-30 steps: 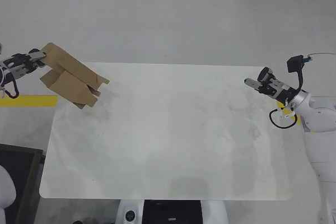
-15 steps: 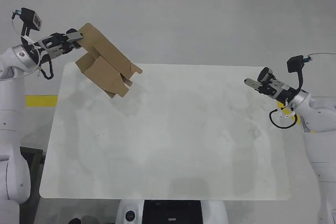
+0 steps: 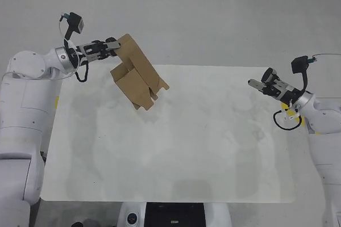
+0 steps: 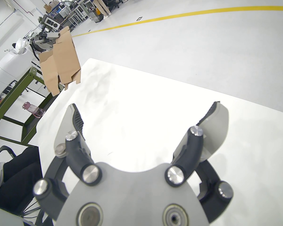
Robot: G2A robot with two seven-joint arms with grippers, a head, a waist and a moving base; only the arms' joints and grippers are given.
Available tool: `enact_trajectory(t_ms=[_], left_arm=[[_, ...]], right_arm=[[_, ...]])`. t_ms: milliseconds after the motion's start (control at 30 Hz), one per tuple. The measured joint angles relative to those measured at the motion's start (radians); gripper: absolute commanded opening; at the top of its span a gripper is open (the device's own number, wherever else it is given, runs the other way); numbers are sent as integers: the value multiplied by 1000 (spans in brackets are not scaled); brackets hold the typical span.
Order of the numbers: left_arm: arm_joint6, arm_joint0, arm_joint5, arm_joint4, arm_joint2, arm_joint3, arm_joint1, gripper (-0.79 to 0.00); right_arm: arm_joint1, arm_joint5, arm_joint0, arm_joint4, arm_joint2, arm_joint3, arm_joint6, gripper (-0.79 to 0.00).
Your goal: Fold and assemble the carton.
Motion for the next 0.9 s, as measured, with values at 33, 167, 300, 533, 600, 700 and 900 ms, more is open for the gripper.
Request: enact_trajectory(t_ms=[33,167,300,533,600,700,900], left_arm=[[1,5,2,-4,7,-3,-2,-785],[7,23,3,-2,28,-25,-8,-785],[5,36,3,18,41,-55,-8,-785],[4,68,10,37,60,-139,-8,-785],[3,80,14,41,63,-163,-7,-785],[1,94,18,47,65,-194,-5,-785],[-25,123,17,40,75,-252,-3,-785]], right_arm=[[0,0,0,0,0,0,0,0],[0,0,0,0,0,0,0,0],[0,0,0,0,0,0,0,0],[0,0,0,0,0,0,0,0],[0,0,0,0,0,0,0,0],[0,0,0,0,0,0,0,0],[0,5,-5,-3,-3,-5,-2,0]])
